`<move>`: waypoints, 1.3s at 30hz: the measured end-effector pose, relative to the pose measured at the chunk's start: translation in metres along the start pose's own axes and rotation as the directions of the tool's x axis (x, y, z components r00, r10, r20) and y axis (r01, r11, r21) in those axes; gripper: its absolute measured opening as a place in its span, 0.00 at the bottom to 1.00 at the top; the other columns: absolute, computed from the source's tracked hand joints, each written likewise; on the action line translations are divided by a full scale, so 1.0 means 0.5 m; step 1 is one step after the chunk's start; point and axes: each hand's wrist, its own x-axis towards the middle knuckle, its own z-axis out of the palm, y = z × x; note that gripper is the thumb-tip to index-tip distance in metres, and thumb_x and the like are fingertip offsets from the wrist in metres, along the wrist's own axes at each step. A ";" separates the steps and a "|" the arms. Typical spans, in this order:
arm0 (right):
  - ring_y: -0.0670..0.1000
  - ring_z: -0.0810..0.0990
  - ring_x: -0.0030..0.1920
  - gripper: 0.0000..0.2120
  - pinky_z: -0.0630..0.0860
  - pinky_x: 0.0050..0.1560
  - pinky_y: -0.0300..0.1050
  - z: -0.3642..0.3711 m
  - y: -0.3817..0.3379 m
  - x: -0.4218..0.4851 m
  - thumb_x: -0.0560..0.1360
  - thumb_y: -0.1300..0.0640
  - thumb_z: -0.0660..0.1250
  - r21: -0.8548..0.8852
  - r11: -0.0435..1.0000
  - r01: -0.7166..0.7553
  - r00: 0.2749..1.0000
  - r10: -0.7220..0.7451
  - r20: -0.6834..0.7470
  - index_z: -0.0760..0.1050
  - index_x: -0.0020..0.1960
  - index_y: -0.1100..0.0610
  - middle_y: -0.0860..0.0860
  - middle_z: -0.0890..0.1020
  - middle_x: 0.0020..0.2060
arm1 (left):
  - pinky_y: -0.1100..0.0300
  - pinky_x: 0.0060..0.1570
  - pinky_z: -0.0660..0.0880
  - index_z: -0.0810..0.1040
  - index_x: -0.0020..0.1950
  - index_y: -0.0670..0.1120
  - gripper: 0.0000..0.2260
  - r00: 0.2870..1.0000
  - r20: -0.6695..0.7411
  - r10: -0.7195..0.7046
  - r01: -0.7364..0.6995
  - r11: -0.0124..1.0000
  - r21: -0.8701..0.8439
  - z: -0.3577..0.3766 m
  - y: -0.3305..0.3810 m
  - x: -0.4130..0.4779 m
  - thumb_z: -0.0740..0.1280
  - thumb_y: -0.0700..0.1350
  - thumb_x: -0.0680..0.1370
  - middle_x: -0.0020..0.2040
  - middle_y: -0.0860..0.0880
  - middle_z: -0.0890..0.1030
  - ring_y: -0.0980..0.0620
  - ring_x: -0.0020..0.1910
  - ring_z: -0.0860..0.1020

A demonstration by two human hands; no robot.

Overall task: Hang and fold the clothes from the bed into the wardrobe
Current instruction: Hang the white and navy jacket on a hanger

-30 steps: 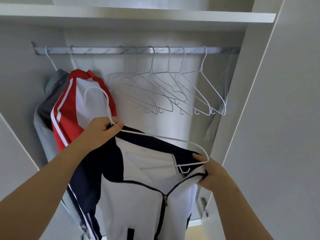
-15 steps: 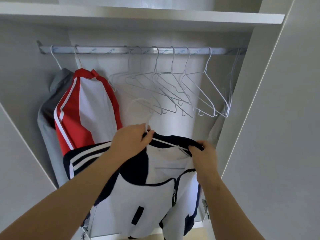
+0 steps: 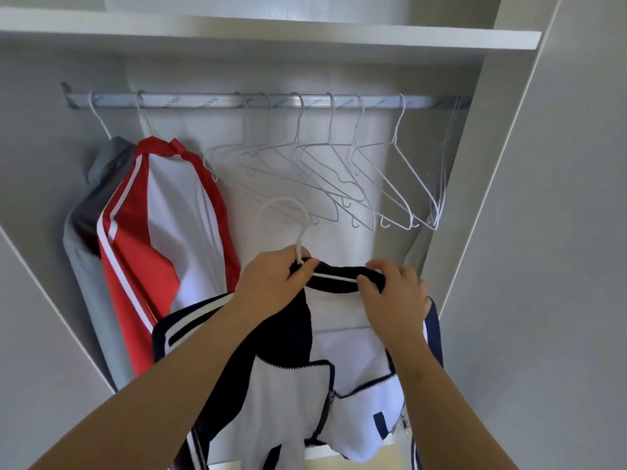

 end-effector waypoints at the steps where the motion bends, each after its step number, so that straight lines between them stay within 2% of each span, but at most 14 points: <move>1: 0.54 0.66 0.64 0.12 0.55 0.67 0.51 0.002 0.004 0.000 0.77 0.48 0.61 -0.065 0.997 0.041 0.999 -0.041 0.008 0.74 0.59 0.45 0.47 0.72 0.59 | 0.63 0.35 0.70 0.78 0.46 0.48 0.08 1.000 0.019 0.013 -0.013 1.000 -0.002 -0.002 0.005 -0.001 0.62 0.51 0.78 0.31 0.55 0.76 0.55 0.32 0.75; 3: 0.53 0.70 0.61 0.13 0.56 0.68 0.50 0.000 0.012 0.004 0.79 0.48 0.55 -0.148 0.981 0.122 0.992 -0.115 0.053 0.75 0.58 0.46 0.47 0.77 0.56 | 0.62 0.34 0.69 0.77 0.46 0.49 0.07 0.999 0.037 0.034 -0.034 0.999 -0.002 -0.005 0.015 0.000 0.63 0.51 0.77 0.31 0.55 0.76 0.57 0.31 0.73; 5: 0.55 0.76 0.52 0.18 0.61 0.59 0.48 -0.003 0.017 0.008 0.81 0.50 0.49 -0.126 0.986 0.112 0.985 -0.094 0.145 0.76 0.51 0.53 0.50 0.80 0.45 | 0.65 0.32 0.67 0.77 0.46 0.49 0.06 0.998 0.039 0.042 -0.042 0.999 -0.007 -0.007 0.021 0.000 0.63 0.51 0.77 0.30 0.56 0.74 0.59 0.29 0.72; 10: 0.53 0.77 0.43 0.20 0.69 0.43 0.45 0.004 0.013 -0.007 0.81 0.47 0.46 -0.021 1.000 0.023 0.989 -0.019 0.149 0.74 0.47 0.55 0.46 0.75 0.35 | 0.64 0.34 0.66 0.76 0.47 0.47 0.08 0.994 0.058 0.091 -0.094 0.994 0.046 0.008 0.042 -0.009 0.62 0.51 0.78 0.31 0.56 0.73 0.55 0.32 0.73; 15: 0.52 0.75 0.39 0.17 0.69 0.40 0.46 0.027 -0.007 -0.025 0.81 0.48 0.47 0.118 0.992 -0.034 0.989 0.017 0.144 0.68 0.40 0.53 0.47 0.75 0.33 | 0.61 0.37 0.68 0.74 0.49 0.48 0.12 0.971 0.158 0.180 -0.207 0.962 0.179 0.039 0.057 -0.013 0.58 0.55 0.79 0.35 0.54 0.75 0.51 0.37 0.76; 19: 0.51 0.73 0.41 0.12 0.66 0.40 0.45 0.015 0.013 -0.014 0.80 0.54 0.51 0.173 0.979 -0.111 0.990 0.093 0.109 0.72 0.47 0.54 0.46 0.74 0.36 | 0.63 0.33 0.65 0.73 0.49 0.48 0.16 0.947 0.229 0.223 -0.272 0.939 0.211 0.023 0.026 -0.015 0.59 0.60 0.76 0.36 0.54 0.76 0.53 0.35 0.75; 23: 0.48 0.72 0.37 0.12 0.65 0.39 0.44 -0.005 0.036 0.003 0.80 0.54 0.53 0.192 0.965 -0.177 0.984 0.171 0.051 0.74 0.51 0.55 0.44 0.73 0.35 | 0.67 0.33 0.64 0.77 0.52 0.51 0.15 0.964 0.224 0.141 -0.190 0.958 0.217 -0.015 -0.027 -0.016 0.62 0.61 0.75 0.36 0.59 0.74 0.59 0.35 0.72; 26: 0.51 0.74 0.42 0.12 0.66 0.40 0.44 -0.010 0.032 0.013 0.80 0.53 0.53 0.192 0.963 -0.191 0.982 0.188 0.030 0.75 0.53 0.54 0.47 0.75 0.39 | 0.70 0.34 0.64 0.77 0.51 0.54 0.12 0.978 0.186 0.096 -0.132 0.973 0.190 -0.023 -0.037 -0.017 0.63 0.60 0.75 0.34 0.60 0.74 0.61 0.34 0.71; 28: 0.52 0.75 0.44 0.12 0.67 0.41 0.44 -0.008 0.025 0.014 0.80 0.52 0.54 0.197 0.964 -0.176 0.984 0.177 0.010 0.75 0.52 0.53 0.48 0.77 0.43 | 0.71 0.34 0.63 0.76 0.51 0.54 0.11 0.973 0.195 0.124 -0.160 0.970 0.185 -0.011 -0.022 -0.021 0.63 0.59 0.75 0.35 0.61 0.73 0.61 0.35 0.72; 30: 0.48 0.74 0.38 0.10 0.65 0.37 0.43 -0.003 0.016 0.011 0.80 0.53 0.54 0.213 0.969 -0.124 0.992 0.128 -0.004 0.74 0.49 0.53 0.45 0.76 0.38 | 0.72 0.34 0.62 0.77 0.50 0.52 0.11 0.962 0.204 0.179 -0.217 0.959 0.184 0.007 -0.004 -0.027 0.63 0.57 0.76 0.37 0.59 0.76 0.58 0.37 0.74; 33: 0.43 0.71 0.33 0.09 0.64 0.32 0.39 -0.008 0.010 0.011 0.79 0.54 0.56 0.287 0.957 -0.037 0.996 0.057 -0.062 0.73 0.43 0.53 0.43 0.74 0.30 | 0.72 0.32 0.62 0.79 0.47 0.48 0.09 0.977 0.092 0.192 -0.206 0.962 0.179 0.011 0.006 -0.032 0.65 0.53 0.76 0.36 0.55 0.78 0.58 0.34 0.73; 35: 0.48 0.71 0.32 0.10 0.66 0.32 0.39 -0.020 0.017 0.016 0.79 0.55 0.57 0.314 0.949 -0.007 0.992 0.047 -0.119 0.73 0.42 0.56 0.46 0.74 0.29 | 0.73 0.32 0.62 0.79 0.47 0.49 0.07 0.985 -0.016 0.172 -0.167 0.971 0.169 0.003 0.003 -0.035 0.67 0.51 0.75 0.35 0.57 0.77 0.60 0.33 0.72; 37: 0.57 0.69 0.33 0.15 0.68 0.41 0.44 -0.029 0.027 0.020 0.79 0.55 0.56 0.217 0.976 -0.001 0.992 0.028 -0.120 0.70 0.36 0.60 0.53 0.72 0.27 | 0.75 0.33 0.64 0.79 0.46 0.49 0.05 0.985 -0.117 0.126 -0.111 0.986 0.128 -0.006 0.001 -0.033 0.69 0.49 0.74 0.37 0.61 0.75 0.62 0.36 0.71; 39: 0.58 0.65 0.33 0.21 0.64 0.47 0.47 -0.032 0.031 0.017 0.79 0.54 0.55 0.112 0.994 -0.004 0.992 0.017 -0.121 0.60 0.29 0.58 0.52 0.65 0.23 | 0.75 0.35 0.65 0.79 0.45 0.50 0.04 0.981 -0.172 0.087 -0.073 0.994 0.087 -0.012 0.001 -0.027 0.71 0.47 0.73 0.39 0.61 0.74 0.63 0.39 0.71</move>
